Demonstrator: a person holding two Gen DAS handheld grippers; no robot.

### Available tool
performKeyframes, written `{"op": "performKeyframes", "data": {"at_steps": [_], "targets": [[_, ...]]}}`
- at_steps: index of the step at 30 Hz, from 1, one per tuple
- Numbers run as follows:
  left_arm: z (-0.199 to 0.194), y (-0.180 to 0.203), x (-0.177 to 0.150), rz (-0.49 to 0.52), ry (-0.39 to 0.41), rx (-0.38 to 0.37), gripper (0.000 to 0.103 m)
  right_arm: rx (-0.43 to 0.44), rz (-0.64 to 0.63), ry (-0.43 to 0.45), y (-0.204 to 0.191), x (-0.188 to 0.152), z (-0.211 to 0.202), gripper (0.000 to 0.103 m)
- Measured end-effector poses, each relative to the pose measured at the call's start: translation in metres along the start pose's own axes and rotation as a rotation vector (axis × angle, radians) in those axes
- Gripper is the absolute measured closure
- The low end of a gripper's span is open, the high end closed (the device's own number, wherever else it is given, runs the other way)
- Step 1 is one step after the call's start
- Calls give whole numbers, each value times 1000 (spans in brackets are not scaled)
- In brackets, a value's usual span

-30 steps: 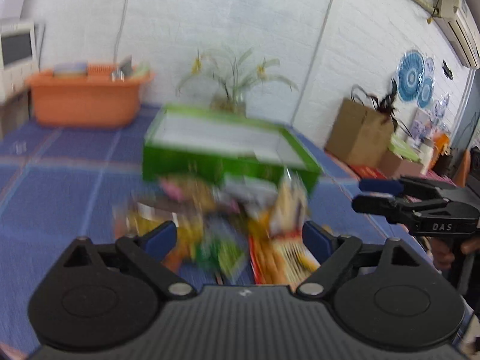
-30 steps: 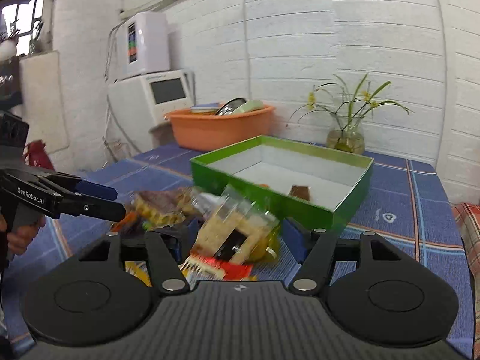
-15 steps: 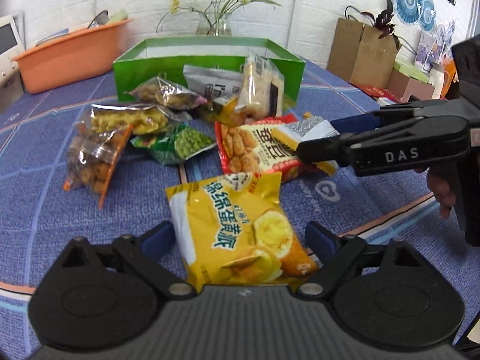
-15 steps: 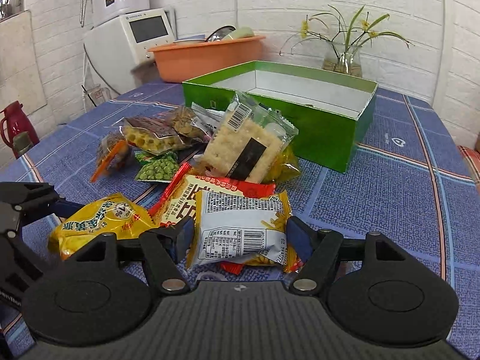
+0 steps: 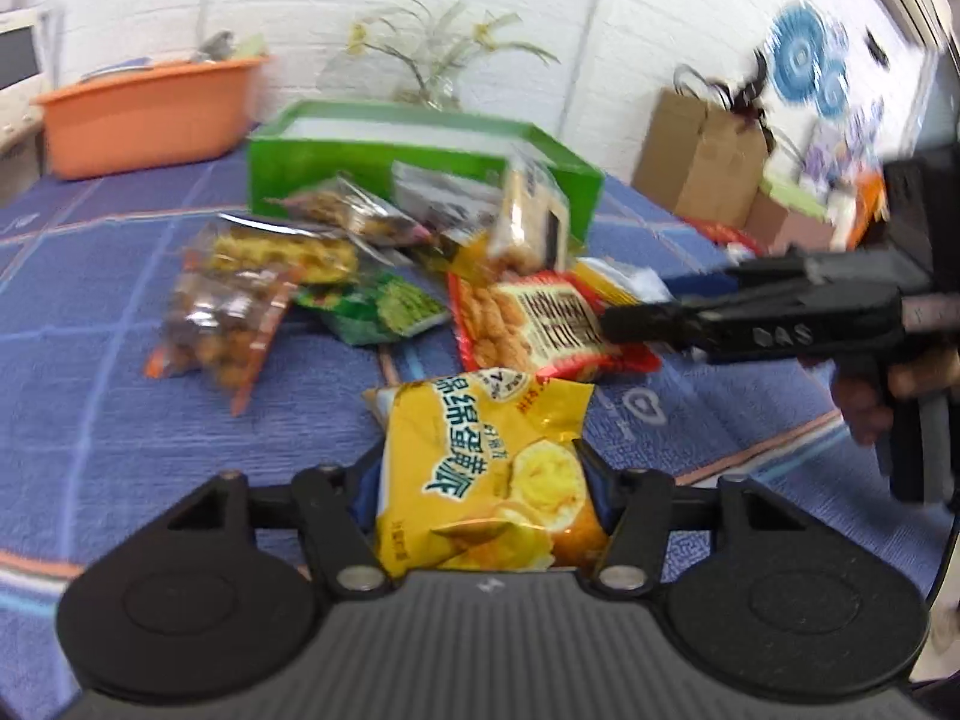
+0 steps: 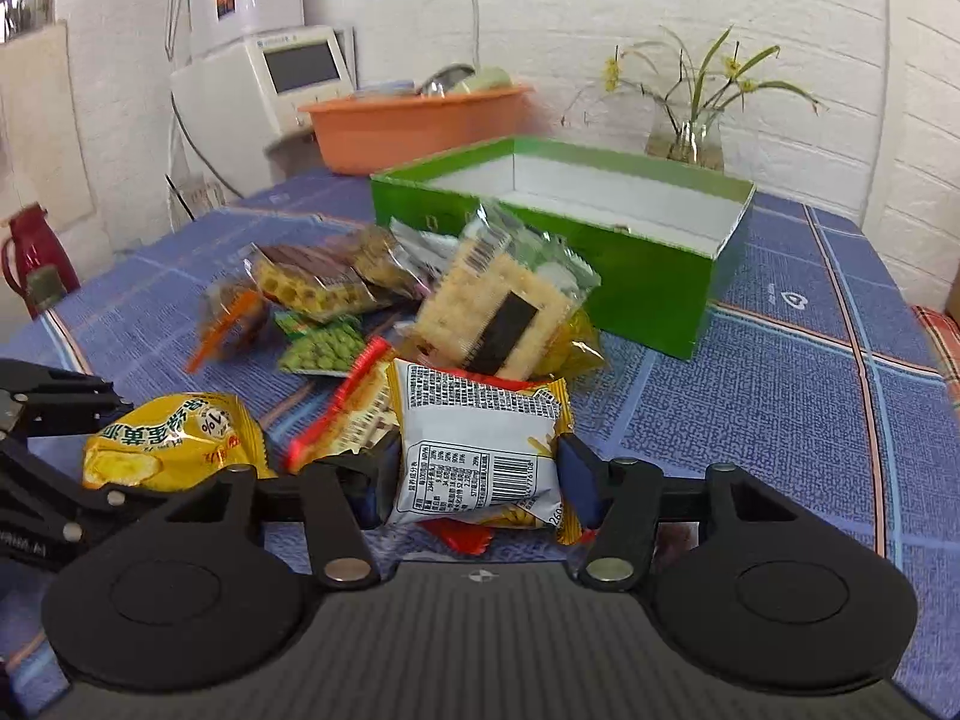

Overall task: Organize snacks
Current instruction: 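Carry both packets over the green box and release them inside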

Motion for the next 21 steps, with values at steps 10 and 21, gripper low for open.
{"op": "performKeyframes", "data": {"at_steps": [10,21], "targets": [[-55,-23,41,-32,187,93,45,51,-170,229,-52,24,-44,10],[-31,-34,91,-27,283,229,45,-41,-101,230,-42,47,-24,11]]}}
Point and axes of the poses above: each gripper's, at about its wrist camera, not at the fingertips, and z roughly the way its jaws point, y to its right, x to its top, the point moved 6 cm from there along z, roughly the way its jaws point, and after that the axes turned 8 degrees about x, right-handed, at the moved point
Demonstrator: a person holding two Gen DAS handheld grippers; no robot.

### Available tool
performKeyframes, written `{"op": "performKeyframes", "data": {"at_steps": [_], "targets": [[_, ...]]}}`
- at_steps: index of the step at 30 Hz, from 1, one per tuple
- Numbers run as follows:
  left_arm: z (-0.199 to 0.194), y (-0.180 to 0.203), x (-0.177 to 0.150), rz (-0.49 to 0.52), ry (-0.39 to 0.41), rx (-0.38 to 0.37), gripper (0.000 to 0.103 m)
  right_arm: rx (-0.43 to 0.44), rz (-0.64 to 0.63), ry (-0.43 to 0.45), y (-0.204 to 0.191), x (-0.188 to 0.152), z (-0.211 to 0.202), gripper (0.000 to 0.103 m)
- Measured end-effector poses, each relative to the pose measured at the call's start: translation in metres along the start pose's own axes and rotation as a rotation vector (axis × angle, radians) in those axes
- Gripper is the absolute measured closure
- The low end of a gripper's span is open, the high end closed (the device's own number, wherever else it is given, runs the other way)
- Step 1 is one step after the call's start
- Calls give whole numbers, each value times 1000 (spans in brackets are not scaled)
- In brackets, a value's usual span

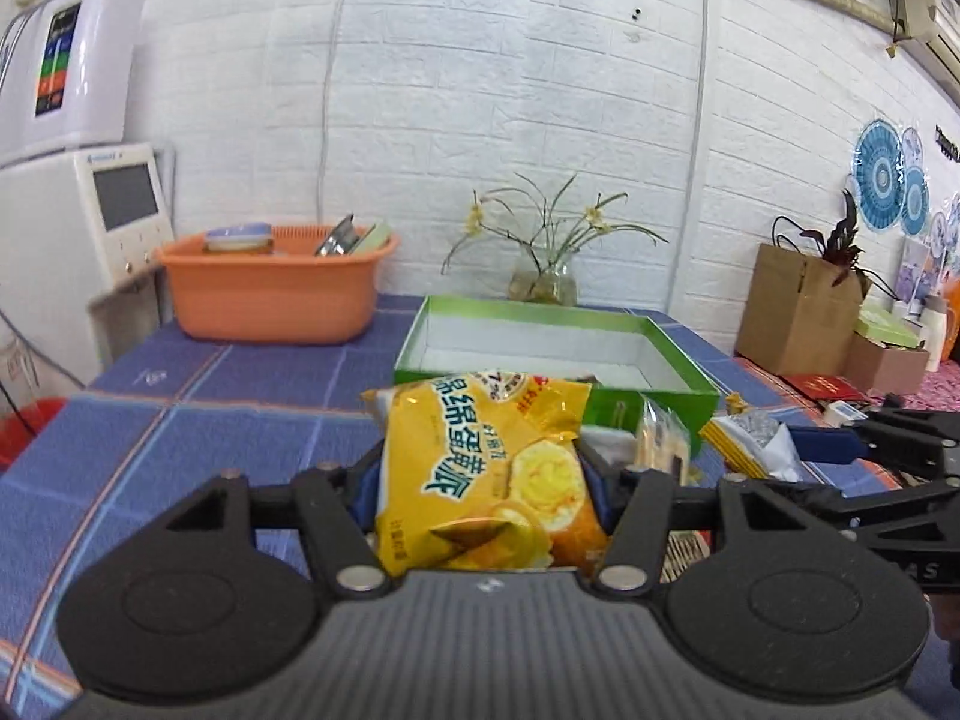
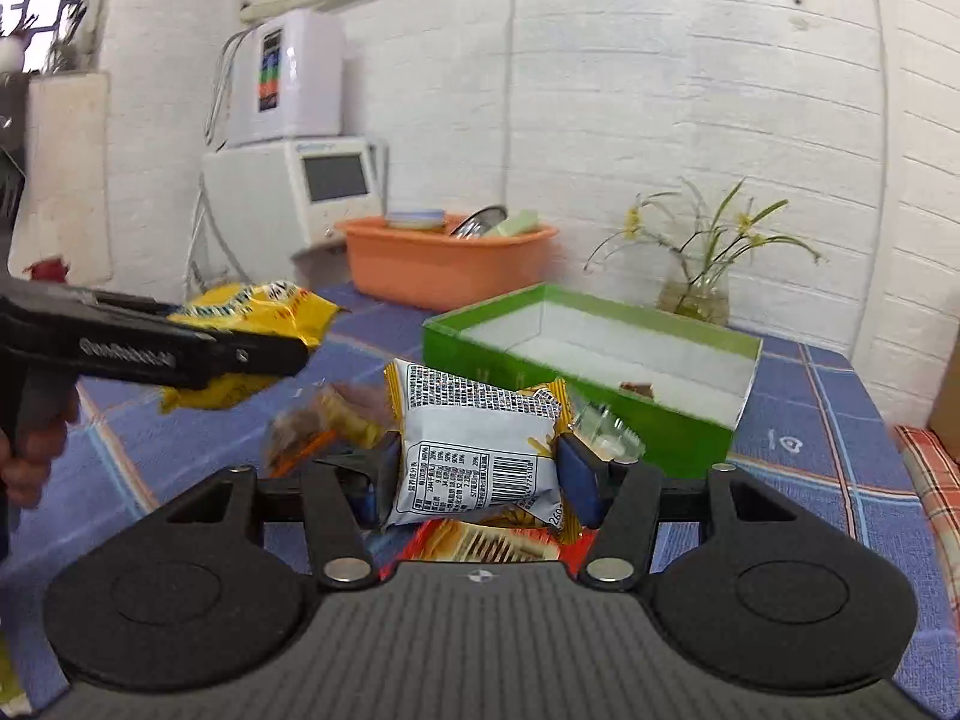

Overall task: Organize snacks
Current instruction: 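Carry both packets over the green box and release them inside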

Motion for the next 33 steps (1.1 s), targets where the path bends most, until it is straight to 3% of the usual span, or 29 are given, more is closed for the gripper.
{"op": "performKeyframes", "data": {"at_steps": [4,8,10,16,21,23,27,29,33], "targets": [[36,12,28,-13,26,-23,45,-56,44,138,24,25,1,11],[73,23,60,-62,46,-32,45,-192,41,295,63,50,1,10],[92,32,74,-67,52,-35,45,-231,59,308,81,57,7,10],[150,38,84,-141,63,17,45,-230,221,184,124,58,45,10],[194,34,64,-99,-25,82,45,-187,252,37,138,44,97,10],[206,35,56,-74,-55,70,44,-199,245,-26,141,36,118,10],[217,38,47,-35,-84,73,43,-230,241,-95,148,23,141,7],[218,39,47,-6,-73,75,35,-246,274,-103,152,19,145,5],[216,35,50,-17,-48,85,31,-243,317,-129,158,16,147,2]]}}
Point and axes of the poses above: each gripper's, at about its wrist camera, not at the fingertips, and z roughly the way its jaws point, y to its right, x to its top, the point moved 6 cm from there along z, roughly the way its jaws point, and after that the axes turned 8 degrees about x, right-handed, at the moved point
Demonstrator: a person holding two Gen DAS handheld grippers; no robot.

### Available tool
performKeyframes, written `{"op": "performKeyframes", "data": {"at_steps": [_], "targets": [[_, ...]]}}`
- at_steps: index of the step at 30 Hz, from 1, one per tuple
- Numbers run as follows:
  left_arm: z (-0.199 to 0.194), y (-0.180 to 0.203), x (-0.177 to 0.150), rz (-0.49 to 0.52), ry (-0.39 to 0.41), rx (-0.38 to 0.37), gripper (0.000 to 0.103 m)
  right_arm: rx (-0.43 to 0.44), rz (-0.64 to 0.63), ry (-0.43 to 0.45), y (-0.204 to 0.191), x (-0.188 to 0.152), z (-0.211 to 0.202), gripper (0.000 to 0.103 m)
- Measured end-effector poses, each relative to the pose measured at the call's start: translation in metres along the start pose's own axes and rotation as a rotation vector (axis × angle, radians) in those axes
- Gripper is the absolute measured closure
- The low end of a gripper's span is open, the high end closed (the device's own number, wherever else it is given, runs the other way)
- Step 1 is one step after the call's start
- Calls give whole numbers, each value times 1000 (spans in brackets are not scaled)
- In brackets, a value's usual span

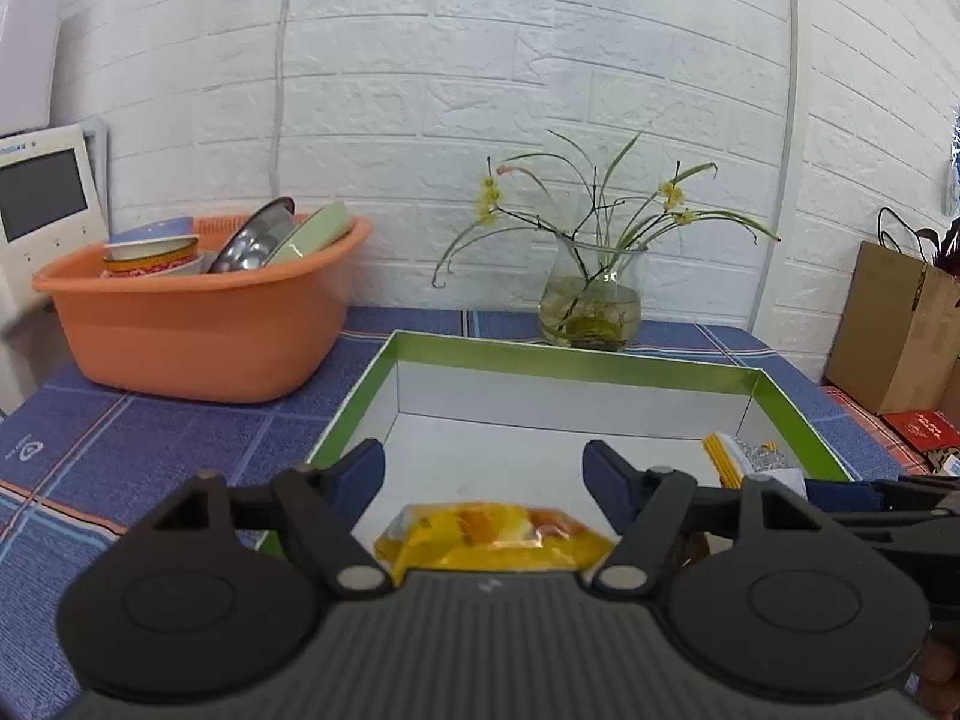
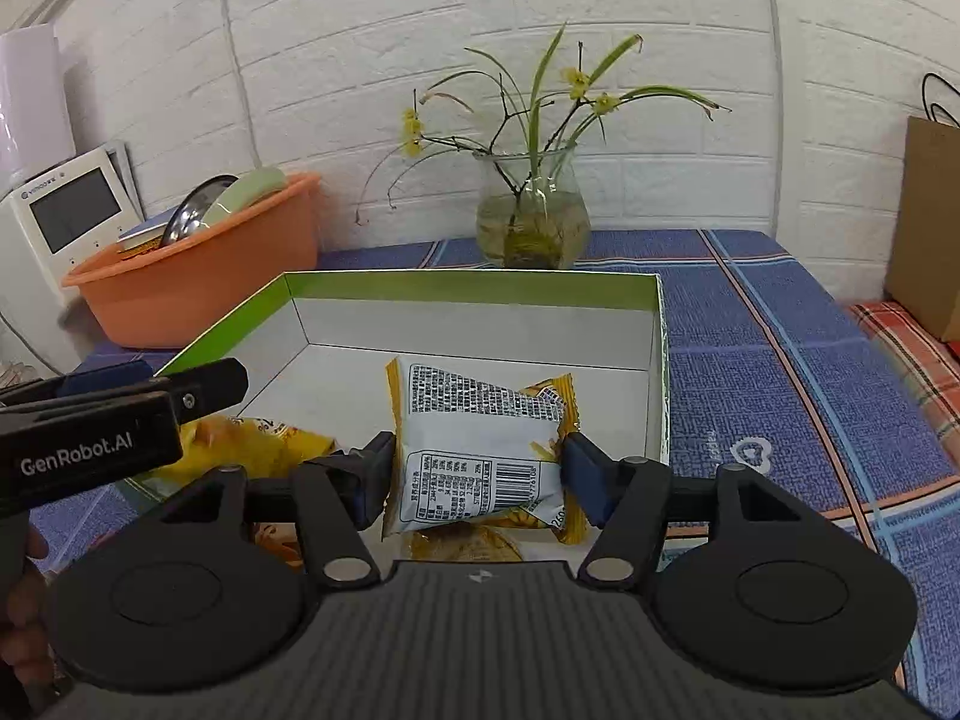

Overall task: Organize snacks
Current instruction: 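Carry both packets over the green box and release them inside, then grasp the green pea bag with the left gripper while the right grasps a clear brown-cake pack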

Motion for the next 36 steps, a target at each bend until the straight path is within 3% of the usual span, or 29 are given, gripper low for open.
{"op": "performKeyframes", "data": {"at_steps": [8,12,18,25,28,31,36], "targets": [[1,-10,4,-35,-7,23,22,27,6,82,0,7,-24,0],[-5,-14,8,-31,16,32,6,21,5,71,-1,11,-20,0],[-12,-37,19,-88,24,40,6,58,8,-28,-6,5,-2,0],[-24,-66,32,-162,23,28,6,9,-75,-39,-14,8,-4,0],[-40,-77,40,-157,52,26,6,22,-65,40,-17,10,-33,0],[-66,-89,45,-147,95,28,6,88,-85,130,-17,0,-80,0],[-112,-80,36,-138,104,-69,6,126,-88,98,-7,-42,-147,0]]}}
Point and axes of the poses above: each gripper's, at about its wrist camera, not at the fingertips, and z roughly the way its jaws point, y to its right, x to its top, the point moved 6 cm from there along z, roughly the way its jaws point, and after that the axes turned 8 degrees about x, right-handed, at the moved point
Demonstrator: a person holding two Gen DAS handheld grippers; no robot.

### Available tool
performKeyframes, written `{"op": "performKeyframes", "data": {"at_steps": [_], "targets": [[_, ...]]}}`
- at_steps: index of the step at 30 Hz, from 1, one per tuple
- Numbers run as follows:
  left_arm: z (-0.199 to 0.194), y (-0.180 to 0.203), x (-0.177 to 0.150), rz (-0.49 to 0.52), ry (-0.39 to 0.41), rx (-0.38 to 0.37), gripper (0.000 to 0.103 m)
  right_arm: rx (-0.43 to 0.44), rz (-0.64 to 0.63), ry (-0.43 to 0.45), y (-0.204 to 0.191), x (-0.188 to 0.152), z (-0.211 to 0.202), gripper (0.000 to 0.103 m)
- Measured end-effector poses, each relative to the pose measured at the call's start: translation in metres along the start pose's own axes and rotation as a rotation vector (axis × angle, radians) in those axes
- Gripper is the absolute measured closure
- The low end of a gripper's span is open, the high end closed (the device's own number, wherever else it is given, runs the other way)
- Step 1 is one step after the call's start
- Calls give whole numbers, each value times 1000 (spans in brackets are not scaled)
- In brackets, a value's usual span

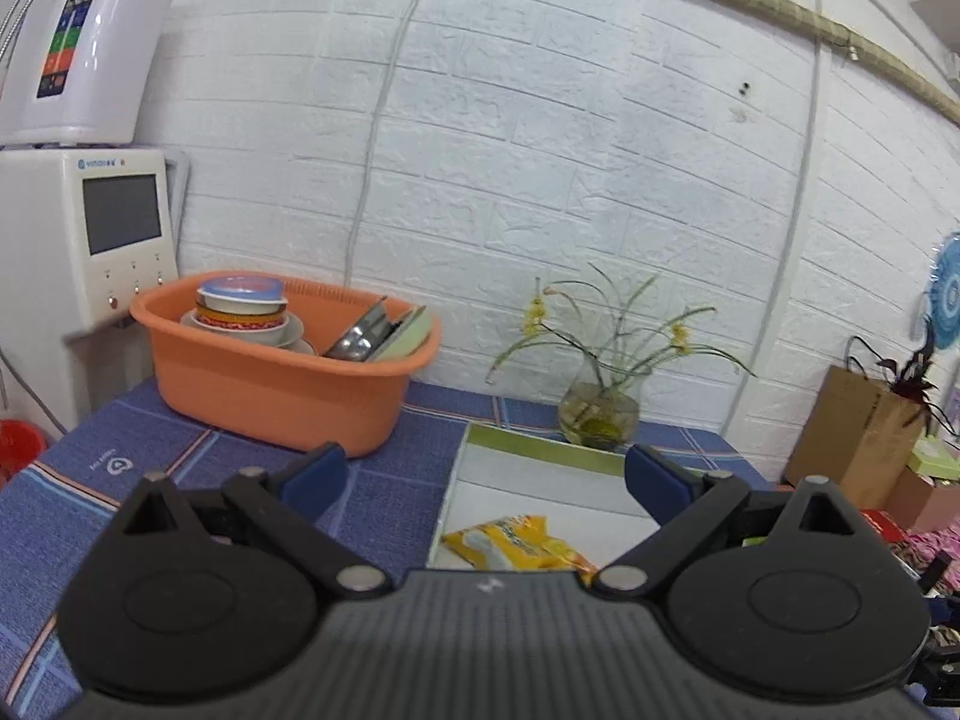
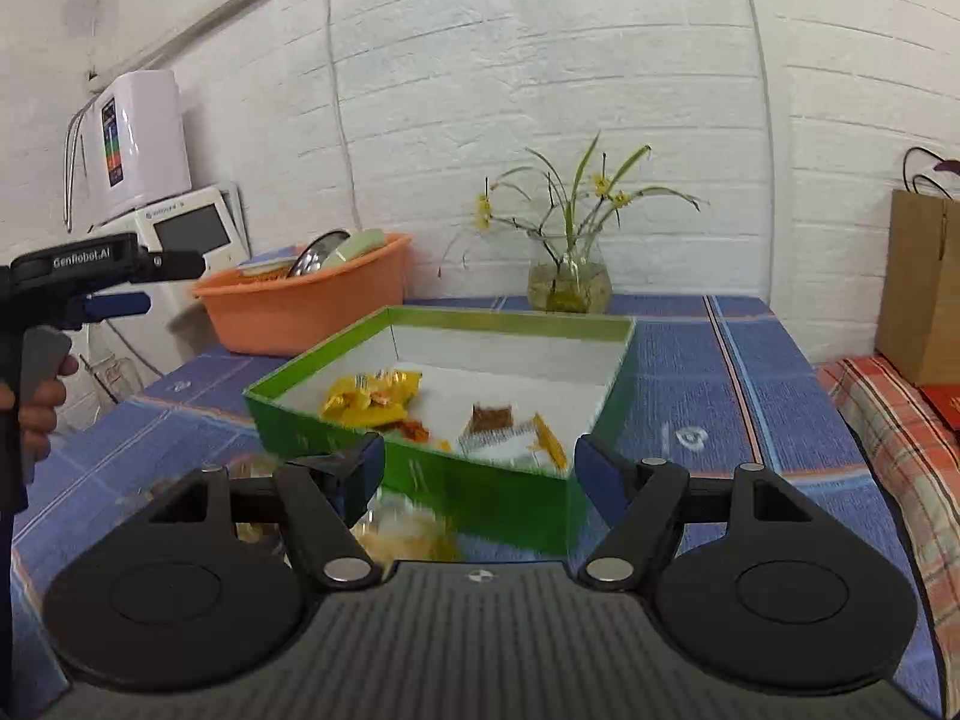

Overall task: Organize snacks
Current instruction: 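Grasp the green pea bag with the left gripper while the right grasps a clear brown-cake pack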

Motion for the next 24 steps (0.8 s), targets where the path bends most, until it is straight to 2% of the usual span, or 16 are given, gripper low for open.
{"op": "performKeyframes", "data": {"at_steps": [2,5,10,12,16,18,21,24], "targets": [[-18,17,-8,47,-29,-38,6,1,8,-51,1,-19,-19,0],[-49,34,-35,46,-58,-94,6,-44,-5,-117,-1,-45,-36,0],[-68,45,-107,-33,-234,-180,6,-96,-34,-171,-8,-69,-31,0],[-68,49,-133,-16,-305,-190,6,-101,-41,-198,-10,-76,-24,0],[-54,42,-163,39,-373,-106,6,-115,-53,-247,-10,-90,-11,0],[-43,32,-164,-1,-386,-66,6,-118,-56,-237,-10,-92,-12,1],[-28,24,-158,-81,-409,-68,6,-113,-62,-229,-9,-92,-13,1],[-10,23,-155,-83,-421,-25,6,-105,-53,-220,-8,-94,-15,1]]}}
Point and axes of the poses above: each gripper's, at about its wrist camera, not at the fingertips, and z roughly the way its jaws point, y to its right, x to its top, the point moved 6 cm from there along z, roughly the way its jaws point, and after that the axes turned 8 degrees about x, right-handed, at the moved point
